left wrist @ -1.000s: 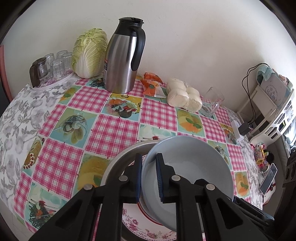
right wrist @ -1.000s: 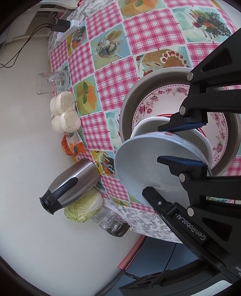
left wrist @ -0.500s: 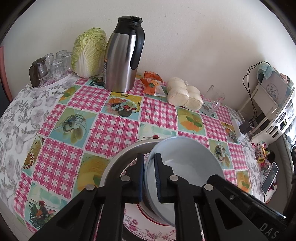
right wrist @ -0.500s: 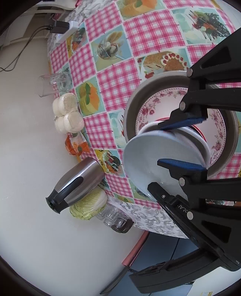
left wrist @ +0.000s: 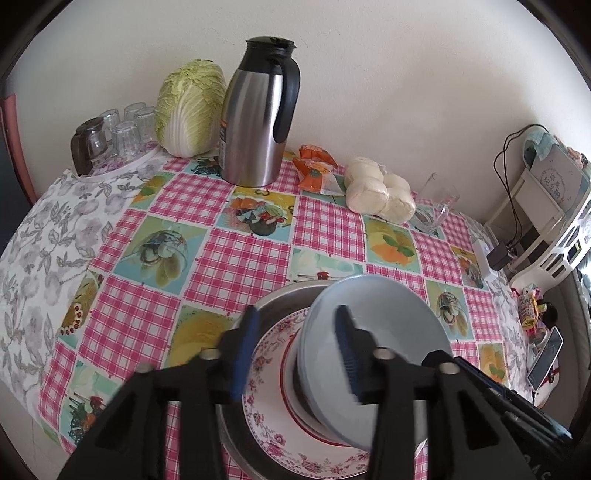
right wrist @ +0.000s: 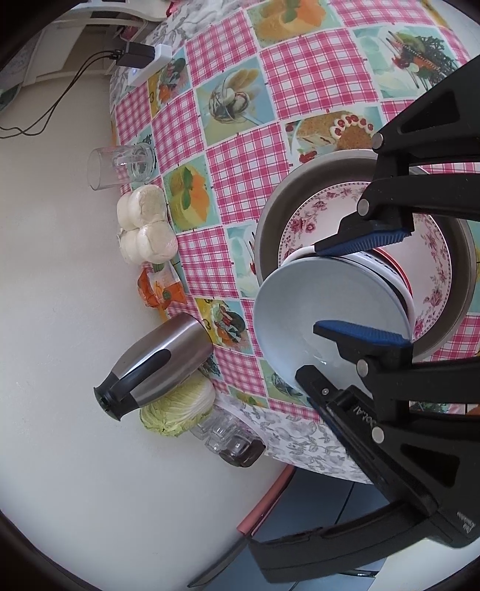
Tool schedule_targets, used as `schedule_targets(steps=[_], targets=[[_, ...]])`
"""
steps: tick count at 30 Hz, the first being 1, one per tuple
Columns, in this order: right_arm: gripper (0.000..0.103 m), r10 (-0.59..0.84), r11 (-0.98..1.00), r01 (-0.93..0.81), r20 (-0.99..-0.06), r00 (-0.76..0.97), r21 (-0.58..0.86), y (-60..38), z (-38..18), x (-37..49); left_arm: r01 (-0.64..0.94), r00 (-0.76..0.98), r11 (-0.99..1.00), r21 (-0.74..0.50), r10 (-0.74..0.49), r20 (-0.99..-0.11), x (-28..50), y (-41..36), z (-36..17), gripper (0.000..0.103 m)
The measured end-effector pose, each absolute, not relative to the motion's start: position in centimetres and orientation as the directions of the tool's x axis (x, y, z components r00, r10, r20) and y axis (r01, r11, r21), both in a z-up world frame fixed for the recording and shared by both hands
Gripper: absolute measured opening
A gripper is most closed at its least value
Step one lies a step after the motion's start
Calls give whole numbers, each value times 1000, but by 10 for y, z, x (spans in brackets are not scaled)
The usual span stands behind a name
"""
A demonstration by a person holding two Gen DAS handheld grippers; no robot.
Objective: Organize plates and bowls
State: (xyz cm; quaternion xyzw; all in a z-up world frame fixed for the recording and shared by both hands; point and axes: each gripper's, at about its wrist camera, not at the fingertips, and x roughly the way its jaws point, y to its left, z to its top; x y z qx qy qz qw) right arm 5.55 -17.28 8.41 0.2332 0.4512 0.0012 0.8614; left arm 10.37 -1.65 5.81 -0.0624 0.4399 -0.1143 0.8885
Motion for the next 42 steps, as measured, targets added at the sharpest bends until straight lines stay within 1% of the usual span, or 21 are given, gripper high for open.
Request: schedule_targets(steps=[2,4,5,7,8,9,11,13,14,15,16,17,19,28,35,42], targets=[[49,200,897,212,-783,589,388,-173,84,55,131,600,968,-216,-251,-759,102,-11,64,58],[61,189,899,218,-786,588,379,-174,85,55,113,608,971,-210,-235,-759,100,-7,67,65],[63,184,901,219,-787,589,375,-175,85,54,106,610,973,-207,-228,-759,99,-5,68,68],[70,174,905,220,-788,590,365,-175,87,53,92,614,977,-193,-208,-761,98,-3,70,74],[71,168,906,222,-789,591,360,-175,87,53,84,618,980,-178,-192,-763,97,-2,72,77],[75,165,907,224,-790,591,356,-175,87,52,77,620,983,-165,-177,-764,97,-2,72,78],[81,158,909,228,-793,588,350,-176,87,51,57,628,989,-134,-139,-766,94,1,74,85],[89,154,912,226,-797,584,341,-176,86,51,41,633,992,-120,-119,-765,91,5,74,87],[92,153,915,222,-797,585,338,-175,87,51,33,635,993,-116,-111,-765,89,8,73,87],[99,150,916,219,-794,589,335,-175,88,50,26,636,993,-112,-103,-765,88,10,73,87],[103,143,918,219,-790,596,332,-176,89,48,18,641,995,-102,-90,-763,85,13,73,91],[103,138,918,218,-785,604,330,-175,90,47,10,646,996,-93,-78,-760,83,15,73,97],[103,136,920,215,-780,611,329,-174,90,44,-4,657,997,-82,-59,-751,78,20,73,101],[103,113,939,183,-764,635,291,-165,93,31,-7,652,999,-51,-33,-757,59,29,67,102],[103,96,948,178,-769,633,264,-164,92,18,-9,649,996,-93,-66,-758,45,42,55,101],[103,106,953,154,-764,637,260,-159,89,2,-4,637,998,-55,-40,-770,34,48,41,101]])
